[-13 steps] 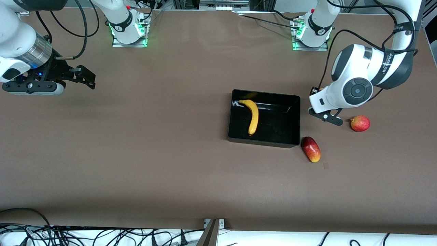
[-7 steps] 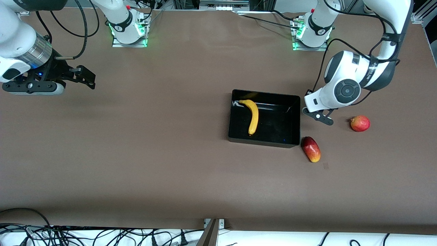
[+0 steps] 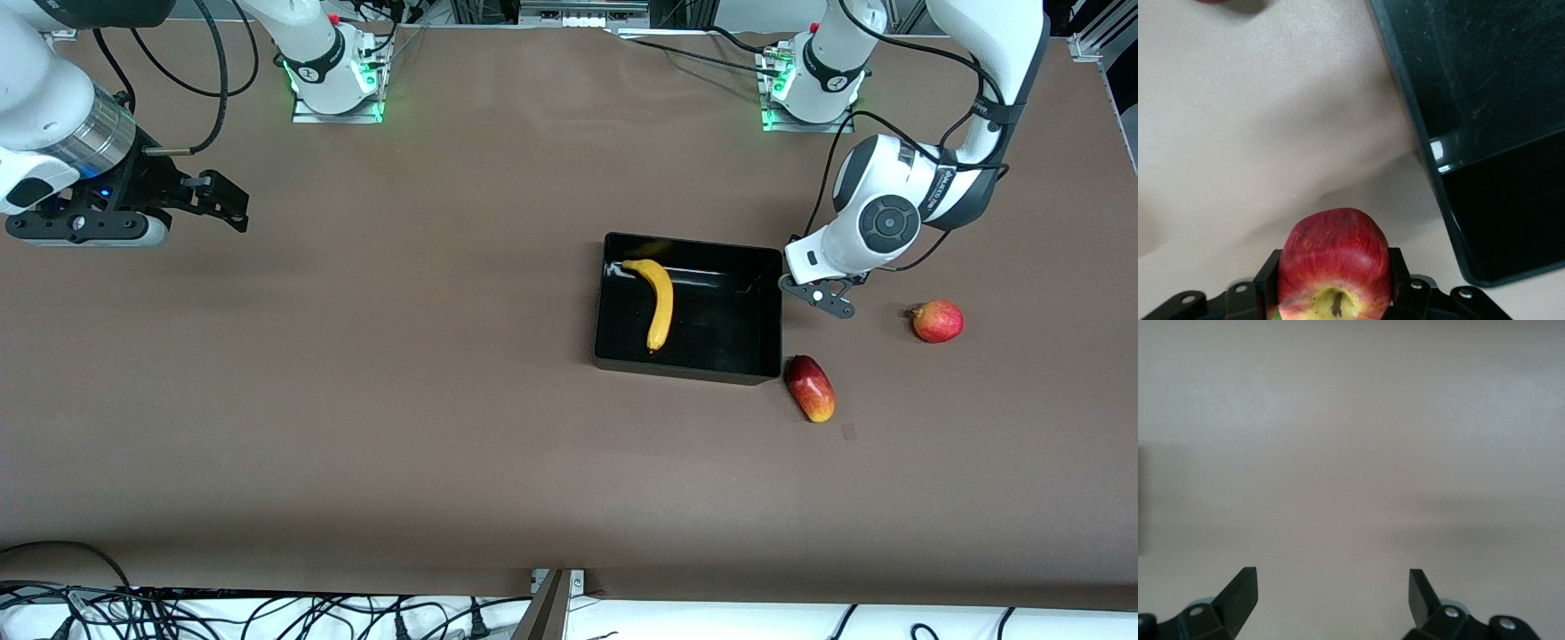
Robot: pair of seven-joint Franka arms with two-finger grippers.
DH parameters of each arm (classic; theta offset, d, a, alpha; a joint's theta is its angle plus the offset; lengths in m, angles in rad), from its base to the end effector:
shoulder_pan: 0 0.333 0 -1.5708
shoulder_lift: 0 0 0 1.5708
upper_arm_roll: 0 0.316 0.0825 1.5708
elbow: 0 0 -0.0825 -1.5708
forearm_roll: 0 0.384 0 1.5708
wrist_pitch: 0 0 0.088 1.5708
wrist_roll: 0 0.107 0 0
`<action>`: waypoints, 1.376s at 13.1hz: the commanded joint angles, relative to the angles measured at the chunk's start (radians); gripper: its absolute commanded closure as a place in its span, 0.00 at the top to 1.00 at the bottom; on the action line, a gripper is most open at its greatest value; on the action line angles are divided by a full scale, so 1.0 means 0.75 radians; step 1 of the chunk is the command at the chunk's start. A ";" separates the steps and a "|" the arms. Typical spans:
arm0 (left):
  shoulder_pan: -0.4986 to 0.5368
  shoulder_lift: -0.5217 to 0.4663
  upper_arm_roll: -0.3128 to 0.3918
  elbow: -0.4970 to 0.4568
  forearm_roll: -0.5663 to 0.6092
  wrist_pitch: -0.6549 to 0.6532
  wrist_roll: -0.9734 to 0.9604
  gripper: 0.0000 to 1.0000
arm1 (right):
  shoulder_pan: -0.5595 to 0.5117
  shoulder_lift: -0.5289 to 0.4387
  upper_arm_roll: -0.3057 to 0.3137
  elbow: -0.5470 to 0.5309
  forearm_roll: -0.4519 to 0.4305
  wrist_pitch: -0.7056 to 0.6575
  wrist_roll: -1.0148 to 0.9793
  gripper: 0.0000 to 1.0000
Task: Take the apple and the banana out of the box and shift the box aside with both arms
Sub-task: 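Lower the red apple onto the table and open the left gripper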
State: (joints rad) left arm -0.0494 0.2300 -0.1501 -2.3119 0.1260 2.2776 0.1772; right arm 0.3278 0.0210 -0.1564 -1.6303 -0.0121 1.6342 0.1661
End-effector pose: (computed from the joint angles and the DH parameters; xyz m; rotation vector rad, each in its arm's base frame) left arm 0.4851 -0.0967 0.2265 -2.9780 0.7157 0.3992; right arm 0.5564 0.0959 0.5902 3.1236 0.0096 -0.0219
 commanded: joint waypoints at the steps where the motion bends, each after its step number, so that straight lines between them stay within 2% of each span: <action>1: 0.005 0.014 0.018 -0.049 0.030 0.096 0.021 0.28 | -0.018 0.009 0.012 0.024 -0.012 -0.007 -0.017 1.00; 7: 0.005 0.045 0.028 -0.061 0.030 0.142 0.021 0.32 | -0.016 0.009 0.012 0.024 -0.012 -0.007 -0.019 1.00; 9: 0.005 0.045 0.032 -0.063 0.030 0.142 0.021 0.41 | -0.018 0.009 0.014 0.024 -0.012 -0.007 -0.019 1.00; 10: 0.005 0.041 0.035 -0.063 0.030 0.142 0.021 0.63 | -0.018 0.009 0.014 0.024 -0.012 -0.007 -0.017 1.00; 11: 0.005 0.033 0.035 -0.061 0.030 0.131 0.021 1.00 | -0.018 0.009 0.014 0.024 -0.012 -0.007 -0.019 1.00; 13: 0.005 -0.008 0.037 -0.053 0.030 0.079 0.021 1.00 | -0.018 0.009 0.012 0.024 -0.010 -0.007 -0.017 1.00; 15: 0.005 -0.081 0.037 -0.004 0.030 -0.048 0.017 1.00 | -0.018 0.009 0.014 0.024 -0.012 -0.007 -0.019 1.00; 16: 0.005 -0.114 0.037 0.053 0.024 -0.150 0.017 1.00 | -0.018 0.009 0.014 0.024 -0.012 -0.007 -0.019 1.00; 18: -0.002 -0.129 0.024 0.245 0.000 -0.399 -0.001 1.00 | -0.016 0.009 0.014 0.024 -0.012 -0.007 -0.019 1.00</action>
State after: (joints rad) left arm -0.0485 0.1666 -0.1225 -2.2424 0.1261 2.1328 0.1811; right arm 0.3278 0.0210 -0.1564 -1.6303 -0.0121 1.6343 0.1661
